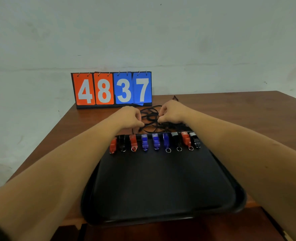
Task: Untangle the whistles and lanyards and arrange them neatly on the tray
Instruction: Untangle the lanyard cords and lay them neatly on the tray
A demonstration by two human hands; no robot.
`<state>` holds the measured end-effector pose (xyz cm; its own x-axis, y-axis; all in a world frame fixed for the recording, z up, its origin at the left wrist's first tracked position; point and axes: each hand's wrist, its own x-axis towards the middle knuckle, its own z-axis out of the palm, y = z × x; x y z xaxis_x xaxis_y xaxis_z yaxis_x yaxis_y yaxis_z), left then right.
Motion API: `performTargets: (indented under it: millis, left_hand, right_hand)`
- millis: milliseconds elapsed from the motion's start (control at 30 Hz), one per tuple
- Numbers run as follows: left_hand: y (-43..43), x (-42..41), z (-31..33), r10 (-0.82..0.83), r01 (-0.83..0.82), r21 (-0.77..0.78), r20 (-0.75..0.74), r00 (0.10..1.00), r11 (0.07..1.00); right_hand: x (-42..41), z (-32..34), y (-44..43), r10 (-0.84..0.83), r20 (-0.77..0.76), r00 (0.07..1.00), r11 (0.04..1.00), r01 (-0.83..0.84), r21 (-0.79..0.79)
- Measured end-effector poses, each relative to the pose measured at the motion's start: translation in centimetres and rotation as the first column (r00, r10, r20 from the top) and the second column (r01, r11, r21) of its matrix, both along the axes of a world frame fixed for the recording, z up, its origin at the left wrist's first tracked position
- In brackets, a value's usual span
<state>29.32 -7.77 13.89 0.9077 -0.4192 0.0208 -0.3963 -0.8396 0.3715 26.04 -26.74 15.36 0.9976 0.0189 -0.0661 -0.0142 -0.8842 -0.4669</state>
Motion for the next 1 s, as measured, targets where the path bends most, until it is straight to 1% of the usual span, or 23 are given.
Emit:
performTargets:
  millis: [100,200,267,333,400,500,567,633,667,733,800,867,933,1000]
  left_hand:
    - [-1.3,1.3,-0.8,-0.016,0.023,0.117,-0.057,0.998,0.993]
    - [-1.9,2.3,-1.6,-0.037,0.051,0.185,-0.078,0.996,0.981]
    - [-1.9,2.9,-1.9,-0.058,0.071,0.193,-0.070,0.996,0.979]
    - [-1.8,3.4,-2.0,-0.065,0.072,0.158,-0.053,0.996,0.985]
    - [-1.7,3.8,-1.7,-0.042,0.041,0.086,0.000,0.999,0.995]
    - [-1.7,4.1,-0.8,0.016,-0.010,-0.035,0.164,0.986,0.999]
    - [-1.8,4.1,0.0,0.068,-0.030,-0.176,0.216,0.974,0.984]
    - [-1.9,3.7,1.2,0.115,-0.039,-0.327,0.218,0.969,0.944]
    - [-2.1,3.4,1.8,0.123,-0.030,-0.383,0.219,0.968,0.923]
    - [-2.4,2.8,3.1,0.104,0.017,-0.477,0.225,0.969,0.879]
    - [-2.9,1.9,4.4,0.074,0.057,-0.575,0.201,0.977,0.816]
    - [-3.4,0.8,5.8,0.041,0.094,-0.655,0.189,0.981,0.749]
    - [-3.8,-0.5,7.3,0.002,0.143,-0.710,0.199,0.980,0.690]
    - [-3.8,-1.8,8.6,-0.047,0.188,-0.743,0.206,0.977,0.643]
  right_hand:
    - [1.8,-1.6,0.2,0.056,-0.033,0.998,0.995,-0.059,-0.084]
    - [2.6,-2.8,0.0,0.109,-0.070,0.992,0.985,-0.117,-0.126]
    - [3.0,-3.2,-0.4,0.113,-0.066,0.991,0.983,-0.121,-0.135]
    - [3.3,-3.5,-0.9,0.099,-0.032,0.995,0.985,-0.103,-0.136]
    - [3.6,-3.6,-1.7,0.071,0.012,0.997,0.987,-0.068,-0.145]
    - [3.5,-3.3,-2.8,-0.019,0.112,0.993,0.990,0.034,-0.135]
    - [3.3,-2.7,-3.7,-0.119,0.192,0.974,0.988,0.135,-0.076]
    - [3.2,-2.2,-4.7,-0.203,0.207,0.957,0.979,0.205,0.012]
    - [3.0,-1.8,-5.0,-0.219,0.203,0.954,0.976,0.212,0.058]
    - [2.5,-0.8,-5.0,-0.202,0.210,0.957,0.971,0.169,0.167]
    - [1.6,0.5,-3.9,-0.110,0.217,0.970,0.958,0.045,0.283]
    - [0.9,1.8,-2.5,0.004,0.203,0.979,0.930,-0.078,0.358]
    - [0.6,2.7,-1.3,0.077,0.184,0.980,0.916,-0.142,0.374]
    - [-0.1,3.7,-0.6,0.054,0.200,0.978,0.929,-0.122,0.350]
